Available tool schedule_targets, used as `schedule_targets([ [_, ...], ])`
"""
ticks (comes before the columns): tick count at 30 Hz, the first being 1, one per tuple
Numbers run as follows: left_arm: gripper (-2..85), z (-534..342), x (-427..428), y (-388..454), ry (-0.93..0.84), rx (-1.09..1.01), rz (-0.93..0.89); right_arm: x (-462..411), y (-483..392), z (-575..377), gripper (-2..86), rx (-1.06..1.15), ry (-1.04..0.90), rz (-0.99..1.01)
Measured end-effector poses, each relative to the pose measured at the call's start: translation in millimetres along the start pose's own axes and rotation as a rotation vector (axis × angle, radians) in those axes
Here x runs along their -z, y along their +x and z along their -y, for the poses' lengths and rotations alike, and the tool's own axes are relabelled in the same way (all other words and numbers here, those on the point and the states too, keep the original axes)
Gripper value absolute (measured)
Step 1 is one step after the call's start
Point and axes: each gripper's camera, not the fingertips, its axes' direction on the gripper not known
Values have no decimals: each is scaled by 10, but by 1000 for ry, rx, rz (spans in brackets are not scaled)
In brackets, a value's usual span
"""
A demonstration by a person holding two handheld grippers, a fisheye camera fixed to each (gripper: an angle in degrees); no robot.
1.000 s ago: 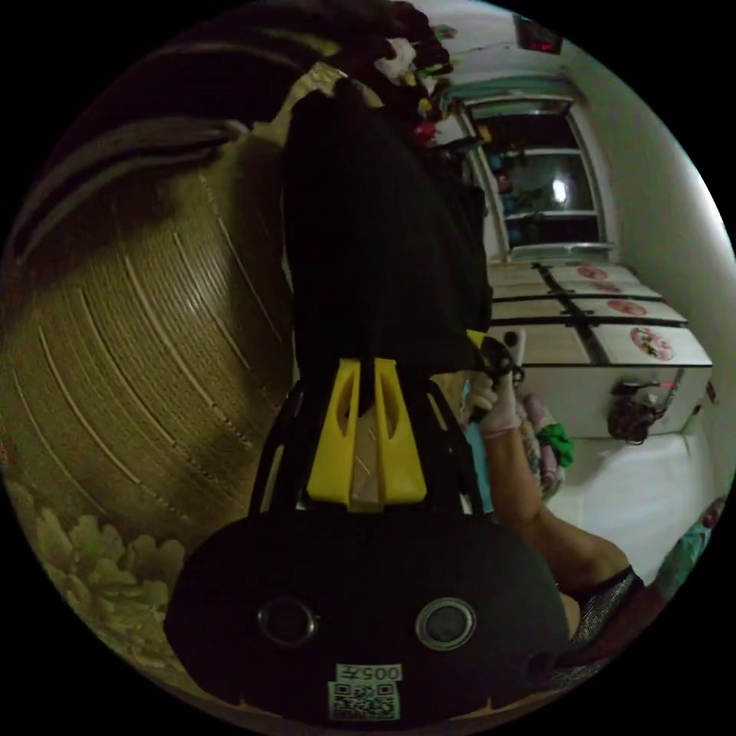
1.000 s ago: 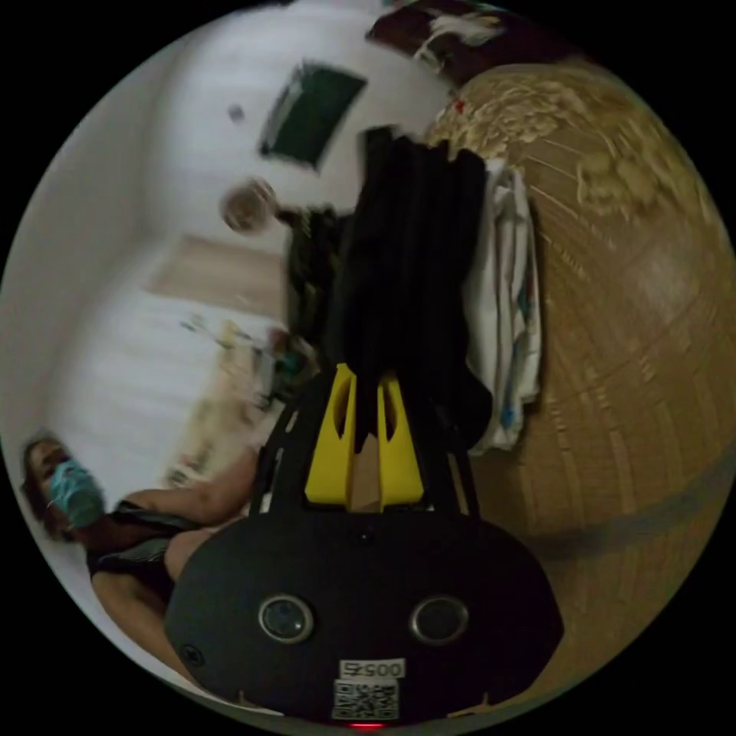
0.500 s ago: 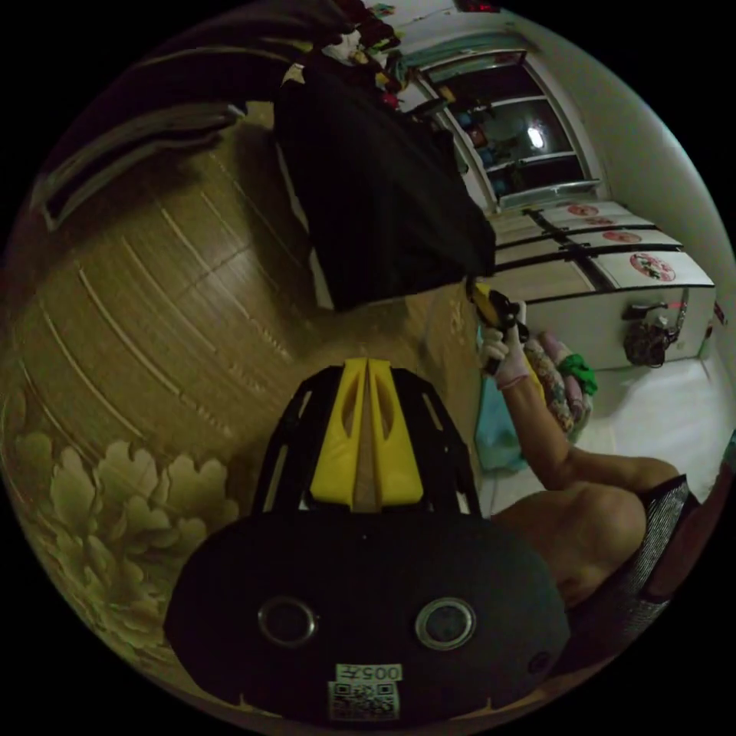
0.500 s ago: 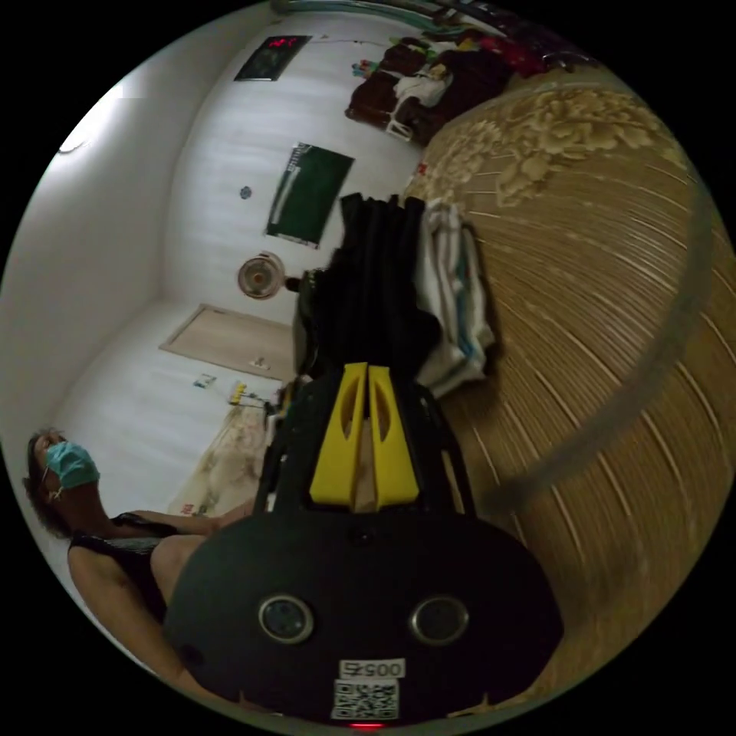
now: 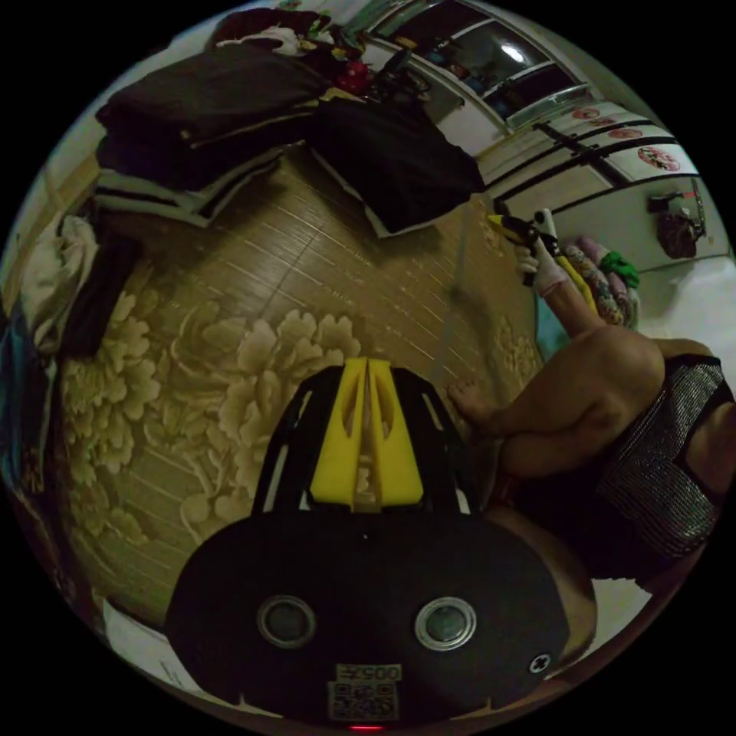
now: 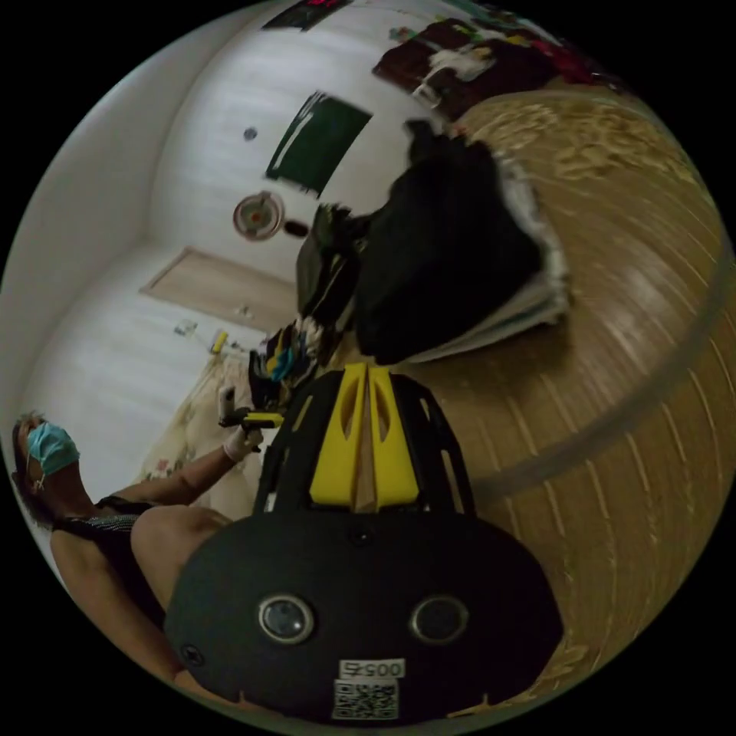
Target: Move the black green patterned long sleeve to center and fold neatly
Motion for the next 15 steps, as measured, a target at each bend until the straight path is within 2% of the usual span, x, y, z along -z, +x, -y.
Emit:
schedule_targets([
  [6, -5, -1659, 154, -205, 208, 124, -11, -1362, -1065, 203, -10, 167, -254, 61],
  [10, 1, -2681, 72, -323, 296, 230, 64, -2474, -2019, 244, -10, 342, -518, 61],
  [15, 36, -4224, -67, -563, 496, 458, 79, -3750, -3088, 43, -10, 539, -812, 46],
])
